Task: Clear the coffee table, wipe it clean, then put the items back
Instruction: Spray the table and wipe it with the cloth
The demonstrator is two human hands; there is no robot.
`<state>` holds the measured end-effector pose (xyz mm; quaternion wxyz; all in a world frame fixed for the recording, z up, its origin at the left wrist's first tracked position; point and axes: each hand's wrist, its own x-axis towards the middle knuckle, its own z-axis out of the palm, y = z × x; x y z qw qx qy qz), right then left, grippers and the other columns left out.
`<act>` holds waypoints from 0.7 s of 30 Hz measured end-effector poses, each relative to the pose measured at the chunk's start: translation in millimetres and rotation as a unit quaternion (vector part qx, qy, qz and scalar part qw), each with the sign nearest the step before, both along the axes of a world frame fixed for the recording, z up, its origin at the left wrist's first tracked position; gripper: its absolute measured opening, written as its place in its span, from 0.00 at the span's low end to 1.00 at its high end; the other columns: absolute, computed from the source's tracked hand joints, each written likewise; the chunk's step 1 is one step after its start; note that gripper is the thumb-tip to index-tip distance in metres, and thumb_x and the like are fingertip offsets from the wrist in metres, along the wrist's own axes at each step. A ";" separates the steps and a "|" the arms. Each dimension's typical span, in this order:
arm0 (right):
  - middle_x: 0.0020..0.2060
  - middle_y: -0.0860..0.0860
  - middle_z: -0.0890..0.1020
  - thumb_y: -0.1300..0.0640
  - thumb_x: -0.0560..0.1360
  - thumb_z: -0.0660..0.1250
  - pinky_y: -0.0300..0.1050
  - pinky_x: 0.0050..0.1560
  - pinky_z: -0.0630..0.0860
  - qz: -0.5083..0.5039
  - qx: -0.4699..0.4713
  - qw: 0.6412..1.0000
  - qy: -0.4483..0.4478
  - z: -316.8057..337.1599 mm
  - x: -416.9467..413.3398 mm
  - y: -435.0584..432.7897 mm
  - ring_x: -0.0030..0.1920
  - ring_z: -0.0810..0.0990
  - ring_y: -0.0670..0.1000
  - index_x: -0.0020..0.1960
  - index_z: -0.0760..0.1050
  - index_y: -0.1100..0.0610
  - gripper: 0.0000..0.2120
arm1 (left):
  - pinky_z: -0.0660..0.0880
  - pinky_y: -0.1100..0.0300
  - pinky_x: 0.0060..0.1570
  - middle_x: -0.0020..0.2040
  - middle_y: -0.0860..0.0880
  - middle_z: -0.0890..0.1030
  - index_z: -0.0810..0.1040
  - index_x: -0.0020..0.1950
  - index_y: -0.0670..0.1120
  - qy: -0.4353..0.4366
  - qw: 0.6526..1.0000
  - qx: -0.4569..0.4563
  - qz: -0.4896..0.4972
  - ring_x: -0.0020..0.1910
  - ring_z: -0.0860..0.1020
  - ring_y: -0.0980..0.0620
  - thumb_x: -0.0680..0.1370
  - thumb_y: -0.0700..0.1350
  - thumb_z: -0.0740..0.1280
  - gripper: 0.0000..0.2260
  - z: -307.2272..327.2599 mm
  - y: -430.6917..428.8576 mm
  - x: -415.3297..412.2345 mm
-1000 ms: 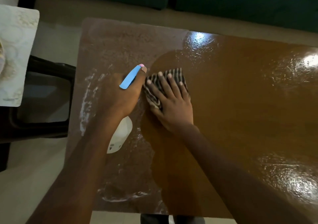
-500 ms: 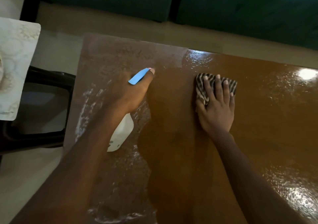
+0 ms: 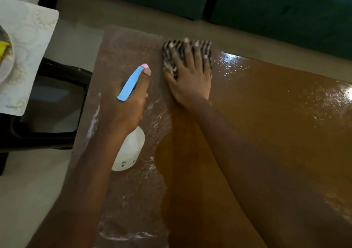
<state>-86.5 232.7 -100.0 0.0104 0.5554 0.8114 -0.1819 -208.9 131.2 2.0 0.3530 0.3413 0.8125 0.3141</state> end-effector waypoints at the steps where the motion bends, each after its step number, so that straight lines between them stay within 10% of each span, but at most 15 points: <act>1: 0.81 0.49 0.47 0.35 0.81 0.47 0.57 0.79 0.42 0.042 -0.001 0.999 0.003 0.4 3.0 -10.7 0.81 0.43 0.54 0.81 0.48 0.42 0.31 | 0.75 0.55 0.33 0.39 0.40 0.80 0.77 0.38 0.43 -0.001 1.000 -0.001 0.002 0.35 0.78 0.41 0.77 0.66 0.59 0.26 1.1 -2.0 -0.5; 6: 0.81 0.46 0.52 0.36 0.80 0.48 0.53 0.78 0.47 0.131 0.021 0.991 0.004 -0.6 52.8 -62.1 0.81 0.47 0.51 0.80 0.50 0.40 0.30 | 0.76 0.52 0.38 0.41 0.38 0.80 0.76 0.39 0.44 -0.028 0.997 -0.076 0.001 0.37 0.78 0.42 0.76 0.67 0.58 0.27 4.1 -1.2 -1.1; 21: 0.80 0.41 0.40 0.34 0.77 0.42 0.51 0.78 0.39 -0.138 -0.025 0.989 -0.038 4.5 72.3 -69.5 0.79 0.36 0.47 0.80 0.42 0.37 0.32 | 0.74 0.62 0.29 0.37 0.40 0.79 0.77 0.42 0.39 -0.025 0.994 -0.086 -0.063 0.30 0.76 0.50 0.75 0.68 0.60 0.30 -1.5 28.3 -51.7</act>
